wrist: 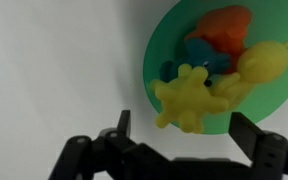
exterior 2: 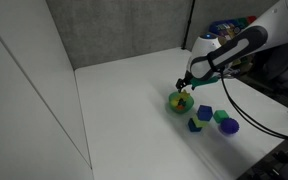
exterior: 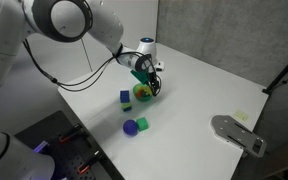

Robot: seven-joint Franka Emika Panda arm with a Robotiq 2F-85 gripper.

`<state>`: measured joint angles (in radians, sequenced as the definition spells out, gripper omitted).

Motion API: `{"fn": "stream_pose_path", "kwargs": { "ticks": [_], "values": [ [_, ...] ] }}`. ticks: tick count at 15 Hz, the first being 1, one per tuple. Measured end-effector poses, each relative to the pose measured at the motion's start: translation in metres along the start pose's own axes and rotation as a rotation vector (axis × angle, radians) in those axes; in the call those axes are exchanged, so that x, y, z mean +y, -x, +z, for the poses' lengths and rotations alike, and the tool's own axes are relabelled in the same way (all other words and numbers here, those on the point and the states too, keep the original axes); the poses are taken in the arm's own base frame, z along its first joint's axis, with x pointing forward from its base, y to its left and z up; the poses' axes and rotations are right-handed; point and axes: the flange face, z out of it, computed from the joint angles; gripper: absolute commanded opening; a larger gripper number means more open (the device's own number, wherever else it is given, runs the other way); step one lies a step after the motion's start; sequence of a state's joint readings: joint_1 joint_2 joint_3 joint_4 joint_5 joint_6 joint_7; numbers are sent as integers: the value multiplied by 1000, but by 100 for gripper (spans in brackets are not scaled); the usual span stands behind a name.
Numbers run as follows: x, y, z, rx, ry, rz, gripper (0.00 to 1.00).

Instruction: Remove the yellow object from the green bowl and put it on the green cube on the table

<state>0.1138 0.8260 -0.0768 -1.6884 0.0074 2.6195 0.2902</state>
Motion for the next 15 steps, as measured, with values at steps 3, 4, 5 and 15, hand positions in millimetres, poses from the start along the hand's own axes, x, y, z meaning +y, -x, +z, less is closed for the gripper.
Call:
{"fn": "stream_pose_path", "kwargs": {
  "ticks": [3, 4, 5, 15],
  "values": [
    [-3, -7, 0, 14, -3, -2, 56],
    [-4, -9, -1, 17, -4, -2, 47],
    [-5, -10, -1, 20, -5, -3, 40],
    [-15, -8, -3, 20, -7, -17, 4]
  ]
}}
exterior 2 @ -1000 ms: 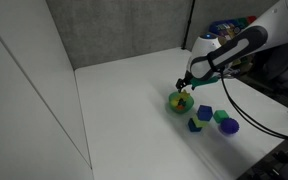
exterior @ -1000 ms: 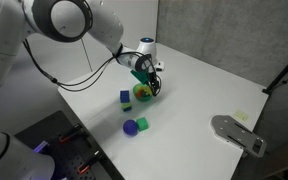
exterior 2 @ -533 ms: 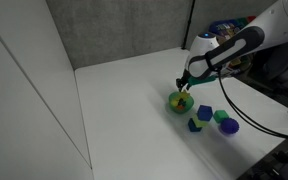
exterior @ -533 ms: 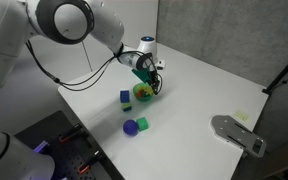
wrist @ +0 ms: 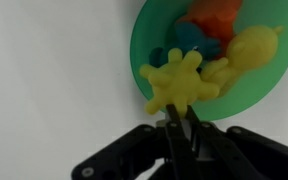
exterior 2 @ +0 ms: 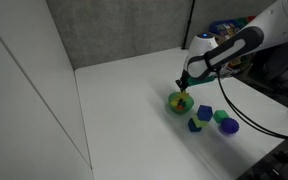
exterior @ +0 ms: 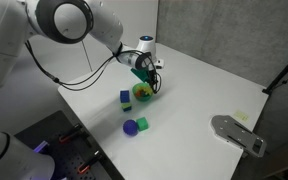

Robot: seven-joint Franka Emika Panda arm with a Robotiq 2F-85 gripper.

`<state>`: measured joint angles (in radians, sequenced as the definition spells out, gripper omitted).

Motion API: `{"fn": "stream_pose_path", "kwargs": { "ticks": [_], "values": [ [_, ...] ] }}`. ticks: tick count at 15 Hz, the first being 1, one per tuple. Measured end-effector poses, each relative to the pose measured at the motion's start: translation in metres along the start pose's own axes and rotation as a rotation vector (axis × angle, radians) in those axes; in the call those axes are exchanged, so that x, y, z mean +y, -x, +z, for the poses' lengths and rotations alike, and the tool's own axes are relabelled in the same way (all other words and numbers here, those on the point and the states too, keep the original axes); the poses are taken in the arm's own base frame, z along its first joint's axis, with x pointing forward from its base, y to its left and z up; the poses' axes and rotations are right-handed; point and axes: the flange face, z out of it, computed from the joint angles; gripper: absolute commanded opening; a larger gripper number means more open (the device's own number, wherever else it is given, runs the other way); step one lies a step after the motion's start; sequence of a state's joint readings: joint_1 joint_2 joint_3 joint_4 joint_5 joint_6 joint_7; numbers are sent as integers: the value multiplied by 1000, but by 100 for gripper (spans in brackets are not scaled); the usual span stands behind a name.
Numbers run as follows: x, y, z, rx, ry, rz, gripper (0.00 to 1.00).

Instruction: Remove the yellow object from the green bowl and put it on the green cube on the table

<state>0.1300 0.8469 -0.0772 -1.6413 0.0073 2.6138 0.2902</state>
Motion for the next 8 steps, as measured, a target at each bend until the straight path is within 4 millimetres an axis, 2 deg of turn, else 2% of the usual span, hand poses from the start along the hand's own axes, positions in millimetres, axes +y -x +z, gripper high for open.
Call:
{"fn": "stream_pose_path", "kwargs": {
  "ticks": [4, 8],
  "values": [
    [-4, -3, -9, 13, -5, -4, 4],
    [-6, -14, -40, 43, -17, -2, 4]
  ]
}}
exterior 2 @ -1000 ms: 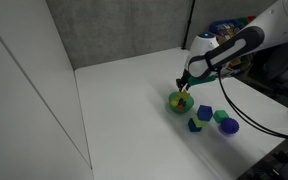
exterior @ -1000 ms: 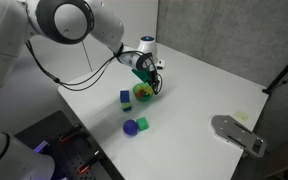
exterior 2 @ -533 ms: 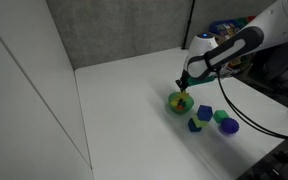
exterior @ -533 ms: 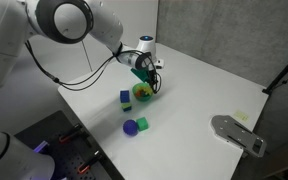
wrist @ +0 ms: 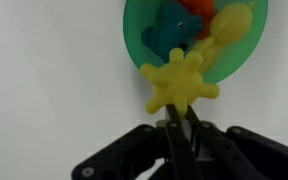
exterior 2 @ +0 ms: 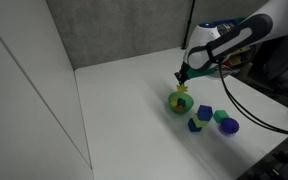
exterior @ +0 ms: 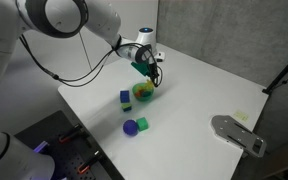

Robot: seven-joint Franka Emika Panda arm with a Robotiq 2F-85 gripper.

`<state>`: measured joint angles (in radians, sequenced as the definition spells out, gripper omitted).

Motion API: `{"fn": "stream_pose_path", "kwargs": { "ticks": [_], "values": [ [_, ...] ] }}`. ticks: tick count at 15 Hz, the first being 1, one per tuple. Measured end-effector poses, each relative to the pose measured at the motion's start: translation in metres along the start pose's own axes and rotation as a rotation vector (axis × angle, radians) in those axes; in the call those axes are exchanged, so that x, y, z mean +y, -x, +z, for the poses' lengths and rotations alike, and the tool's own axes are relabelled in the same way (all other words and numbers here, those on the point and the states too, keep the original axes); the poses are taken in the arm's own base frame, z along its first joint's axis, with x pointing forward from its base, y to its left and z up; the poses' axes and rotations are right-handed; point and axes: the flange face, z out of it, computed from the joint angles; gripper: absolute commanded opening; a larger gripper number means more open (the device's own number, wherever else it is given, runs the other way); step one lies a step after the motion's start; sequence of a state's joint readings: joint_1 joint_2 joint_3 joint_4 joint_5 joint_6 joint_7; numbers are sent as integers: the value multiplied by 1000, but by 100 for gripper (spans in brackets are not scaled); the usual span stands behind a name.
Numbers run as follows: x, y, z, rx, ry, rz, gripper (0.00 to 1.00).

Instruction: Remove the yellow object from the green bowl and put it on the green cube on the table

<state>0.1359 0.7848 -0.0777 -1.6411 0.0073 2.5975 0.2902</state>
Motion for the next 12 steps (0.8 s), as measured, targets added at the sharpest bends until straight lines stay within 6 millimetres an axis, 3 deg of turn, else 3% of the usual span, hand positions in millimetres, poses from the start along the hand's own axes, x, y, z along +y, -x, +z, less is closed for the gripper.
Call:
{"fn": "stream_pose_path", "kwargs": {
  "ticks": [3, 6, 12],
  "values": [
    [7, -6, -29, 0, 2, 12, 4],
    [29, -3, -55, -16, 9, 32, 4],
    [95, 38, -80, -81, 26, 45, 4]
  ]
}}
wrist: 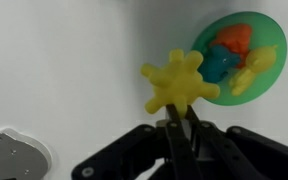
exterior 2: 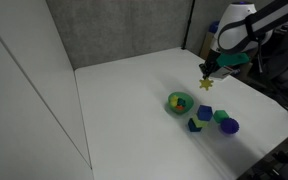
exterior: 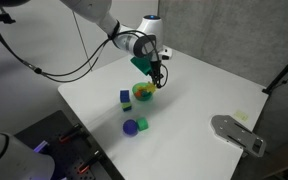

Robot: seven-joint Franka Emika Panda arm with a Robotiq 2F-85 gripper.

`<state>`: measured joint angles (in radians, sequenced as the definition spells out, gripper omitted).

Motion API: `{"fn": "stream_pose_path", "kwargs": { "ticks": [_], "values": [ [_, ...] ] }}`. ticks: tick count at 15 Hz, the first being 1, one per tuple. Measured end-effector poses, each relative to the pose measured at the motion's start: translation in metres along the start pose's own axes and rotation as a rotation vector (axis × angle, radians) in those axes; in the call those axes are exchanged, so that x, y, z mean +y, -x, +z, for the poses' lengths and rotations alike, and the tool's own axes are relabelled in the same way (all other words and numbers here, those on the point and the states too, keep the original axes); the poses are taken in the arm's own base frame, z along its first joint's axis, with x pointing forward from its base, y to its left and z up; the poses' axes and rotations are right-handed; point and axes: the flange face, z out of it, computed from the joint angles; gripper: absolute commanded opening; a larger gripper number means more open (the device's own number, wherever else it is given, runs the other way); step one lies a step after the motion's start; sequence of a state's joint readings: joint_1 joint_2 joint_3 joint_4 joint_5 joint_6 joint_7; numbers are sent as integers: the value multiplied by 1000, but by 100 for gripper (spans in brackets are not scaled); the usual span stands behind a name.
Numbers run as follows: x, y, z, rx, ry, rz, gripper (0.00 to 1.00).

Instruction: Remove the yellow object from the green bowl and put it on the green cube on the table

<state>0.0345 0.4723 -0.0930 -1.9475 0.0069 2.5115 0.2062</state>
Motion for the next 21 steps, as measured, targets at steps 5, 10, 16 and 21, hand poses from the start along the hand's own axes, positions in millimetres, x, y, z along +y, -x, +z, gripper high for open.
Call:
{"fn": "stream_pose_path", "kwargs": {
  "ticks": [5, 10, 16, 21],
  "values": [
    [55, 45, 24, -92, 21, 6, 4],
    [84, 77, 49, -131, 68, -22, 4],
    [87, 111, 59, -101, 123, -136, 4],
    [75, 126, 62, -32, 154, -218, 4]
  ]
}}
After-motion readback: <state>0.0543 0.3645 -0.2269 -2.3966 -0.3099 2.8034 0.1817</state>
